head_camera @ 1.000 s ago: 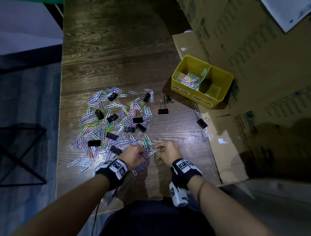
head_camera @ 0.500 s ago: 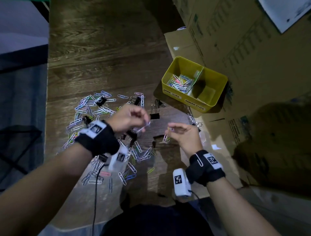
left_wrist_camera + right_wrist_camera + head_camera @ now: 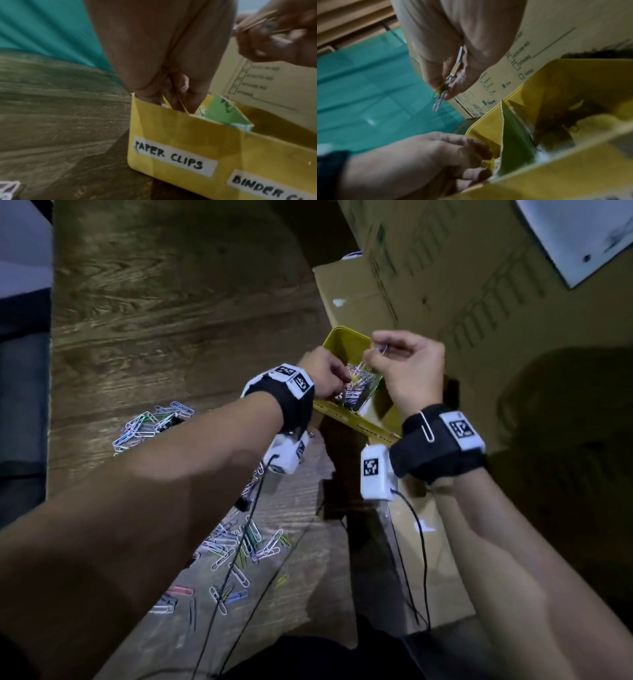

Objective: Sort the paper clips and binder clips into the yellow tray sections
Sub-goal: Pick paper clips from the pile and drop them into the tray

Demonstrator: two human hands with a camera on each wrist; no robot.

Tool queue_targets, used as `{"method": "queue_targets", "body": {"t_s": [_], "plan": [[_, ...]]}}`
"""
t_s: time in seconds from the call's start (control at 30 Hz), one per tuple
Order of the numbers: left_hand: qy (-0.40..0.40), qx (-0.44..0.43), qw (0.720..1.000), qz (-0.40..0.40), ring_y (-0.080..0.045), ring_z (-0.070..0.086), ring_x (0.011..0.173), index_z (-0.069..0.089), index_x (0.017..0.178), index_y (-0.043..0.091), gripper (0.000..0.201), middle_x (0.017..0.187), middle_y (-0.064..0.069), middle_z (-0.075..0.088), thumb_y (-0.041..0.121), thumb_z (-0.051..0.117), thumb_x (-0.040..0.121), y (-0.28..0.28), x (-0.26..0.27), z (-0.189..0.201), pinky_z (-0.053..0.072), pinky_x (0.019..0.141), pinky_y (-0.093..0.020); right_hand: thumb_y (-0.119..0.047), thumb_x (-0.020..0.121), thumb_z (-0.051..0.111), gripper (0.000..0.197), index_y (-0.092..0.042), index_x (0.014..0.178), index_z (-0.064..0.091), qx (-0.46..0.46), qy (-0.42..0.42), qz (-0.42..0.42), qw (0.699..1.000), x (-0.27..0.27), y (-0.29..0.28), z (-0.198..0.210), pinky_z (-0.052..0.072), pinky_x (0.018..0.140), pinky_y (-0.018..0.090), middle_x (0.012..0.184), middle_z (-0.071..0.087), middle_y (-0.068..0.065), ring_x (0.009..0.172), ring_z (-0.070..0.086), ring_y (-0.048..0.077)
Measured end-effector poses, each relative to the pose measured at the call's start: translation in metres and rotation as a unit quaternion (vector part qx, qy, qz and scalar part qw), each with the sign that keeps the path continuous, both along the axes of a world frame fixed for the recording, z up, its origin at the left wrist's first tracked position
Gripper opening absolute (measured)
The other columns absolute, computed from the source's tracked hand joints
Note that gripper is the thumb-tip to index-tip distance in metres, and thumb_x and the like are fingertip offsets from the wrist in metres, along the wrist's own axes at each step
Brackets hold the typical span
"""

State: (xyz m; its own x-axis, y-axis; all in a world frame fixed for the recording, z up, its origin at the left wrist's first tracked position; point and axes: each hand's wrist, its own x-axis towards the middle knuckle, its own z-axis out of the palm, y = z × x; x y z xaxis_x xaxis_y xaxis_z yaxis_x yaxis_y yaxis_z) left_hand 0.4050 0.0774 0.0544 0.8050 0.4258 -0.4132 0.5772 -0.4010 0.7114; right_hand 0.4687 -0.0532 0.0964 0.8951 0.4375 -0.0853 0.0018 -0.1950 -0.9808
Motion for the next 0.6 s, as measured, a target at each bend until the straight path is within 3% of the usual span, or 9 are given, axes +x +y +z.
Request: {"method": "queue_targets", "body": {"t_s": [0.07, 0.13, 0.2, 0.27, 0.37, 0.47, 0.53, 0.6], "plan": [[-0.001, 0.02, 1.0, -0.021, -0.004, 0.058, 0.067, 0.074, 0.089, 0.021, 0.017, 0.081, 0.006, 0.068, 0.009, 0.066, 0.078, 0.004, -0.003, -0.001, 0.047, 0.073, -0.018, 0.0, 0.069, 0.077, 0.024, -0.019, 0.083, 0.072, -0.072, -0.039, 0.01, 0.997, 0.014, 0.014, -0.008, 0.056, 0.07, 0.021, 0.074, 0.068, -0.008, 0.069, 0.065, 0.005], [-0.043, -0.008, 0.999, 0.003, -0.005, 0.062, 0.068, 0.073, 0.085, 0.02, 0.012, 0.086, 0.0, 0.072, 0.011, 0.066, 0.081, 0.006, -0.012, 0.002, 0.051, 0.074, -0.022, -0.001, 0.071, 0.075, 0.026, -0.019, 0.09, 0.073, -0.138, -0.079, 0.036, 0.987, 0.023, 0.026, -0.015, 0.056, 0.073, 0.019, 0.077, 0.067, -0.009, 0.071, 0.064, 0.003], [-0.1, -0.028, 0.994, 0.038, -0.005, 0.064, 0.066, 0.072, 0.082, 0.023, 0.013, 0.083, -0.002, 0.073, 0.012, 0.065, 0.083, 0.005, -0.028, 0.007, 0.052, 0.068, -0.022, -0.001, 0.073, 0.072, 0.033, -0.02, 0.099, 0.072, -0.192, -0.12, 0.071, 0.972, 0.026, 0.036, -0.022, 0.055, 0.077, 0.02, 0.079, 0.066, -0.006, 0.072, 0.062, 0.004], [-0.142, -0.023, 0.987, 0.07, -0.002, 0.061, 0.062, 0.069, 0.076, 0.031, 0.022, 0.073, 0.006, 0.07, 0.012, 0.063, 0.085, 0.006, -0.05, 0.009, 0.05, 0.063, -0.02, -0.001, 0.077, 0.066, 0.035, -0.018, 0.108, 0.069, -0.25, -0.149, 0.11, 0.95, 0.026, 0.043, -0.03, 0.054, 0.083, 0.023, 0.083, 0.066, 0.001, 0.077, 0.061, 0.01], [-0.134, -0.052, 0.986, 0.079, -0.009, 0.058, 0.055, 0.068, 0.074, 0.03, 0.023, 0.065, 0.004, 0.068, 0.012, 0.062, 0.086, 0.003, -0.098, 0.005, 0.047, 0.058, -0.024, -0.008, 0.085, 0.061, 0.024, -0.017, 0.105, 0.07, -0.351, -0.178, 0.171, 0.903, 0.02, 0.049, -0.041, 0.051, 0.092, 0.038, 0.101, 0.068, 0.012, 0.094, 0.062, 0.025], [-0.04, -0.021, 0.999, -0.029, -0.016, 0.063, 0.067, 0.071, 0.086, 0.016, 0.014, 0.08, -0.008, 0.072, 0.008, 0.061, 0.085, -0.01, -0.157, -0.008, 0.051, 0.067, -0.027, -0.025, 0.087, 0.065, 0.023, -0.018, 0.109, 0.07, -0.401, -0.182, 0.215, 0.872, 0.012, 0.047, -0.045, 0.051, 0.093, 0.041, 0.113, 0.065, 0.017, 0.098, 0.063, 0.034], [0.007, 0.044, 0.991, -0.124, -0.016, 0.065, 0.082, 0.071, 0.093, 0.014, 0.016, 0.092, -0.005, 0.072, 0.007, 0.06, 0.084, -0.023, -0.197, -0.02, 0.052, 0.079, -0.026, -0.03, 0.091, 0.061, 0.028, -0.017, 0.114, 0.067, -0.386, -0.199, 0.216, 0.875, 0.005, 0.044, -0.044, 0.05, 0.094, 0.039, 0.115, 0.066, 0.016, 0.102, 0.062, 0.032], [0.014, 0.096, 0.974, -0.205, -0.021, 0.062, 0.095, 0.067, 0.102, 0.012, 0.022, 0.105, -0.006, 0.067, 0.009, 0.057, 0.083, -0.039, -0.231, -0.038, 0.051, 0.086, -0.036, -0.032, 0.091, 0.058, 0.029, -0.017, 0.115, 0.067, -0.337, -0.25, 0.214, 0.882, -0.01, 0.036, -0.038, 0.047, 0.096, 0.036, 0.115, 0.067, 0.011, 0.107, 0.061, 0.027]]}}
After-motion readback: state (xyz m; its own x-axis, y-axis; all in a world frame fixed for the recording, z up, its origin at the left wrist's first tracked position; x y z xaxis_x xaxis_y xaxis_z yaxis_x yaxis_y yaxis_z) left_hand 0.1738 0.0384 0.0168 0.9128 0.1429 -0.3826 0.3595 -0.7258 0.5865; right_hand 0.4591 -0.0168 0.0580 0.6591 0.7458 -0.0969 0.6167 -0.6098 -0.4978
